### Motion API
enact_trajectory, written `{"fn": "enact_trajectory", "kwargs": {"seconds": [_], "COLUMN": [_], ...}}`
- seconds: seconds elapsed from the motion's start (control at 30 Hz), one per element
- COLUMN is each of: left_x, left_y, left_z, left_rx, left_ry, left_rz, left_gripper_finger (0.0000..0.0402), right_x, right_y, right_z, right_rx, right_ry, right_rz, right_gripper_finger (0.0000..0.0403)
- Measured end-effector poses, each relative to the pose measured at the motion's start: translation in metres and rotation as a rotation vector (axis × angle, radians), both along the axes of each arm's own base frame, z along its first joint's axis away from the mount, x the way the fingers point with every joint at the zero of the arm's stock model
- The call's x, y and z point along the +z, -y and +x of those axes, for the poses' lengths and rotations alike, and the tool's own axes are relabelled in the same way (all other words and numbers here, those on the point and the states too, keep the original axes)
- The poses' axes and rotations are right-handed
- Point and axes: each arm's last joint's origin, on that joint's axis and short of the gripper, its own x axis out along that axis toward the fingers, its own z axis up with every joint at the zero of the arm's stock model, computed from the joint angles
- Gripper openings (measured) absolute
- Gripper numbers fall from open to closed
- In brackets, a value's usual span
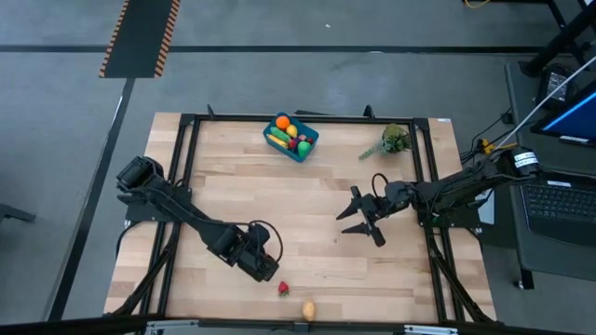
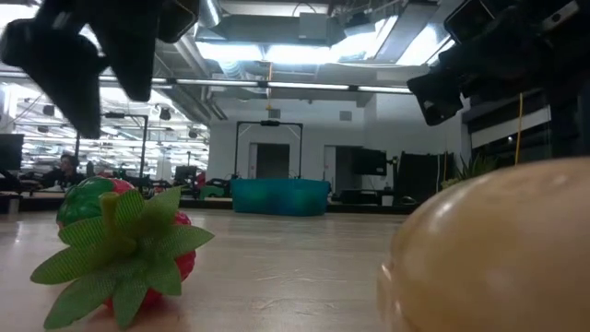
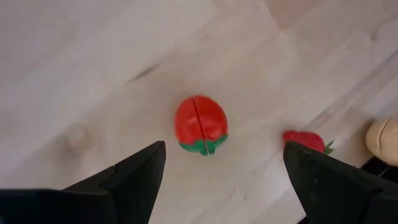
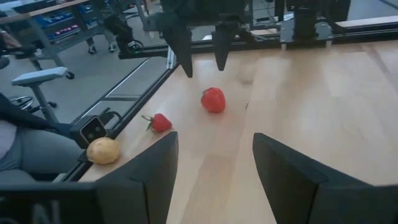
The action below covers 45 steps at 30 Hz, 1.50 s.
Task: Pick and placing Produce into tupperware
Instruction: Put the red strawberry into the blue bin
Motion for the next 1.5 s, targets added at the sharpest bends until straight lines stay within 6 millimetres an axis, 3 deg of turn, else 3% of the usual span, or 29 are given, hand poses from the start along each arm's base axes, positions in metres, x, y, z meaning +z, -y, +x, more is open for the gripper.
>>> {"fn": "enact_trajectory", "kwargs": {"seconds": [0.5,0.83,1.23,1.5], "left_x": [-0.037,-0.038,-0.064,-0.064], "left_y": [0.005,0.000,0.003,0.000], "left_z": [0.011,0.016,0.020,0.022], "left_rx": [0.043,0.088,0.084,0.098], "left_ry": [-0.113,-0.081,-0.162,-0.151], "left_rz": [0.000,0.010,0.018,0.038], "left_gripper_finger": [0.0316,0.0316,0.0316,0.0316], "right_x": [-0.001,-0.001,-0.001,-0.002], "right_y": [-0.005,-0.005,-0.005,-0.005], "right_z": [-0.001,-0.001,-0.001,-0.002], "right_rx": [0.024,0.024,0.019,0.018], "right_ry": [-0.007,-0.007,-0.023,-0.031], "right_rz": [0.000,-0.001,0.018,0.018], "right_gripper_finger": [0.0210,0.0210,0.0210,0.0210]}}
